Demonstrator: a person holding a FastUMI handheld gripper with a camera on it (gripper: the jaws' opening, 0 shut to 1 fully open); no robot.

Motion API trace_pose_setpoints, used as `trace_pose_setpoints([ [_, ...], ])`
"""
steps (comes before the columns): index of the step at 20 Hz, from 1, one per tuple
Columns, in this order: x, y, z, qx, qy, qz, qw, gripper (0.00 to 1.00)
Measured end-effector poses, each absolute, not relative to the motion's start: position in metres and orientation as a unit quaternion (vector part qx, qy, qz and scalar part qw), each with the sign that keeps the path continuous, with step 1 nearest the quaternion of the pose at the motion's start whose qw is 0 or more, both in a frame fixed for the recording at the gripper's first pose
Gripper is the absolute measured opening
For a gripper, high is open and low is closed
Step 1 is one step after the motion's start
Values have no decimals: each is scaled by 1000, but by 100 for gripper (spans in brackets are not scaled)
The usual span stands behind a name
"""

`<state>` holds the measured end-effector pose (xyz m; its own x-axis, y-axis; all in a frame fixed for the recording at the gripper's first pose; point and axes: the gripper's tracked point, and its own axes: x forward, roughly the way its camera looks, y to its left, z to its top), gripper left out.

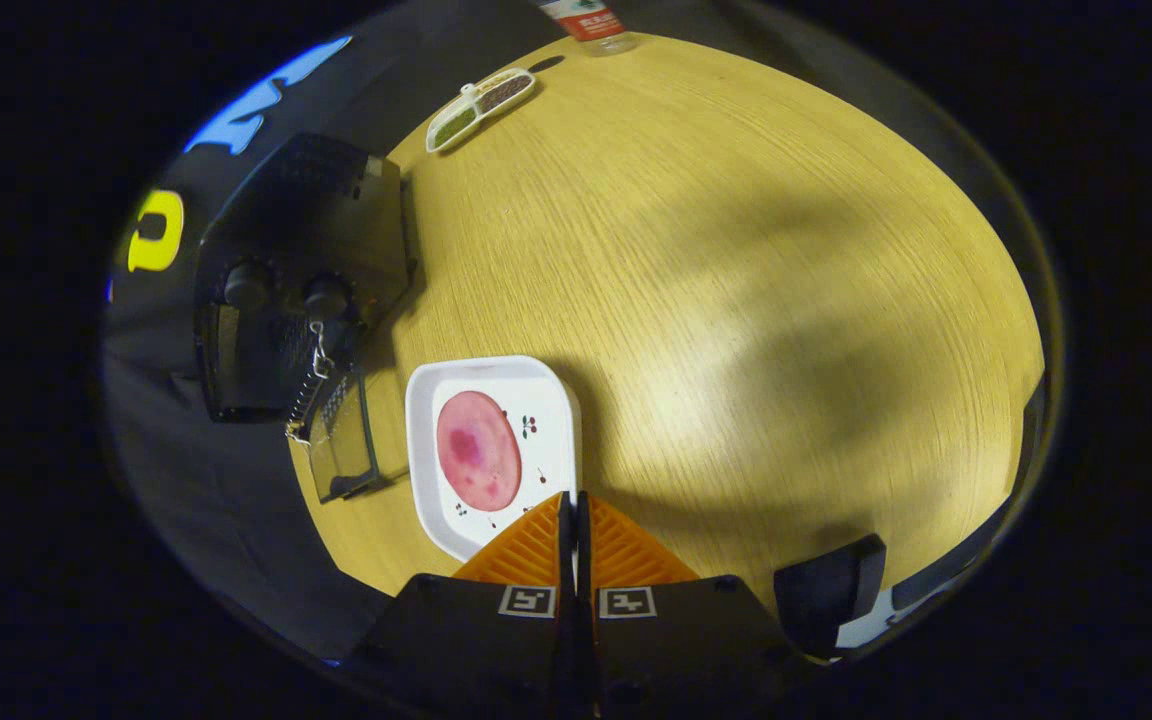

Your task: Open the toaster oven, put the food inside, and close the toaster oven door.

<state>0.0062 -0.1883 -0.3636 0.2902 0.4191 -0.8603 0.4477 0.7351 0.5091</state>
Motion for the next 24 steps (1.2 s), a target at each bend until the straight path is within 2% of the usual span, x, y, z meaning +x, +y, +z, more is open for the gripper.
trace_pose_setpoints([
  [13,-3,-197,-344,511,458,-118,718,2],
  [16,1,-172,-348,530,440,-109,716,2],
  [24,39,-63,-295,529,437,-37,727,2],
])
